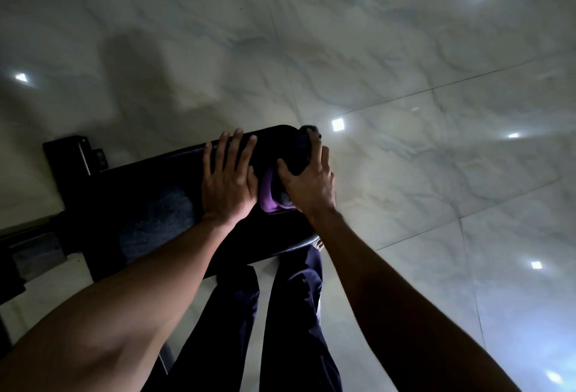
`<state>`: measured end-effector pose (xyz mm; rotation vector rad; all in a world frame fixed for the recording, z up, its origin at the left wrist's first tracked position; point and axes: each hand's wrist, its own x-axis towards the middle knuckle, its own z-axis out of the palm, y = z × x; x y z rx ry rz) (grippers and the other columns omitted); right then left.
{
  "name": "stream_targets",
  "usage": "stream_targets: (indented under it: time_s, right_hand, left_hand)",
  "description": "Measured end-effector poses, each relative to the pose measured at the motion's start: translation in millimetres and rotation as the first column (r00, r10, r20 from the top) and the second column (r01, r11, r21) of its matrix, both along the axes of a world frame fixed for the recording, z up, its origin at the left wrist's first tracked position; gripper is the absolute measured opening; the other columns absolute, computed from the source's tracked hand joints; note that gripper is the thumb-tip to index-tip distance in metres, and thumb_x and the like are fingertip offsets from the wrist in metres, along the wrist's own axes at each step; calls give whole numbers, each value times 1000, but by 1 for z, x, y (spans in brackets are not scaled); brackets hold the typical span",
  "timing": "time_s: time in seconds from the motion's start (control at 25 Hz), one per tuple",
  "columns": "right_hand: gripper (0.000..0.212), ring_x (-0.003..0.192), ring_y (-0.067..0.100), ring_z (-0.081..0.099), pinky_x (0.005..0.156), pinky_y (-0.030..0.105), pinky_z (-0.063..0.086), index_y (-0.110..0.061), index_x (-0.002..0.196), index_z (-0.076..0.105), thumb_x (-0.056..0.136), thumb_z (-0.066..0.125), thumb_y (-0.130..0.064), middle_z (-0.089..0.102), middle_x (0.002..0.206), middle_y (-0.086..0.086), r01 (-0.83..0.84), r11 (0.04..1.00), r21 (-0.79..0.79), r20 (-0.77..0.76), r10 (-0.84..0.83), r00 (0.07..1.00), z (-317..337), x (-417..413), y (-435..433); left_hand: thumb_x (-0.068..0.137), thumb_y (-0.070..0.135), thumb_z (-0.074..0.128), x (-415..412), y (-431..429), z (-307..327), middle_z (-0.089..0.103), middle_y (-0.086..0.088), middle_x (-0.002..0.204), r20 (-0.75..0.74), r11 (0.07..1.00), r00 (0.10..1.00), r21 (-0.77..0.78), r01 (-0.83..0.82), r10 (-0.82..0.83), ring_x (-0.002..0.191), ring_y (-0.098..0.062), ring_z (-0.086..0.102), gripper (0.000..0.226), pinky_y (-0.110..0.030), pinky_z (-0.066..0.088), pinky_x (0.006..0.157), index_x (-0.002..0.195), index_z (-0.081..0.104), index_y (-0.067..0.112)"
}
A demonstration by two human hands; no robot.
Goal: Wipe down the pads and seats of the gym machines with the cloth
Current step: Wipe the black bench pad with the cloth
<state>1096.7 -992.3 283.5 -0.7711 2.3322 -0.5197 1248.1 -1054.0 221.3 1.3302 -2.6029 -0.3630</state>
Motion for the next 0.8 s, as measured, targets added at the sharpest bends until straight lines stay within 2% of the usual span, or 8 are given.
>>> stream_targets:
  time_s: [0.2, 0.36, 0.48, 0.6, 0.68, 0.8]
  right_hand:
    - [83, 117, 41, 61, 90, 50, 55, -32, 154, 26, 86, 68, -56, 45, 147, 4, 162, 986, 30, -19, -161, 987, -4, 23, 62]
    - [83, 117, 44, 61, 92, 51, 55, -34, 155, 24, 88, 66, -59, 43, 150, 4, 190, 977, 101, 12, -192, 981, 0, 28, 83]
    - [83, 124, 41, 56, 96, 50, 53, -35, 155, 24, 87, 67, -56, 41, 151, 5, 134, 982, 137, 83, -146, 986, 11, 18, 81]
    - [82, 123, 39, 56, 97, 47, 51, -40, 152, 27, 83, 70, -53, 45, 147, 4, 7, 982, 191, 125, -32, 992, 42, -1, 83]
    - [81, 118, 41, 59, 94, 49, 52, -43, 150, 28, 82, 71, -53, 47, 143, 4, -80, 974, 212, 118, 56, 991, 73, -12, 85]
    - [81, 119, 43, 58, 95, 50, 51, -41, 151, 29, 83, 70, -54, 44, 144, 5, -144, 970, 195, 61, 134, 989, 133, -33, 83]
  left_hand:
    - [100, 22, 42, -1, 0, 5, 37, -12, 158, 24, 1000, 1000, -24, 6, -5, 147, -33, 32, 54, -54, 20, 121, 154, 38, 16]
    - [101, 24, 38, -1, 0, 7, 34, -13, 160, 68, 999, 997, 32, 27, -29, 148, -33, 29, 54, -54, 16, 122, 155, 35, 16]
    - [99, 27, 41, 0, -5, 24, 35, -13, 159, 132, 992, 989, 118, 49, -64, 147, -34, 30, 57, -55, 18, 121, 155, 35, 17]
    - [94, 26, 53, 1, -7, 66, 40, -13, 156, 238, 966, 965, 253, 46, -108, 145, -32, 32, 61, -56, 13, 121, 153, 38, 17]
    - [92, 25, 56, 1, -6, 100, 46, -12, 151, 294, 959, 947, 280, 42, -127, 142, -32, 36, 59, -56, 11, 120, 149, 43, 15]
    - [89, 24, 57, -11, -7, 160, 55, -12, 137, 337, 964, 934, 264, 32, -123, 132, -34, 44, 51, -59, 18, 116, 139, 51, 14]
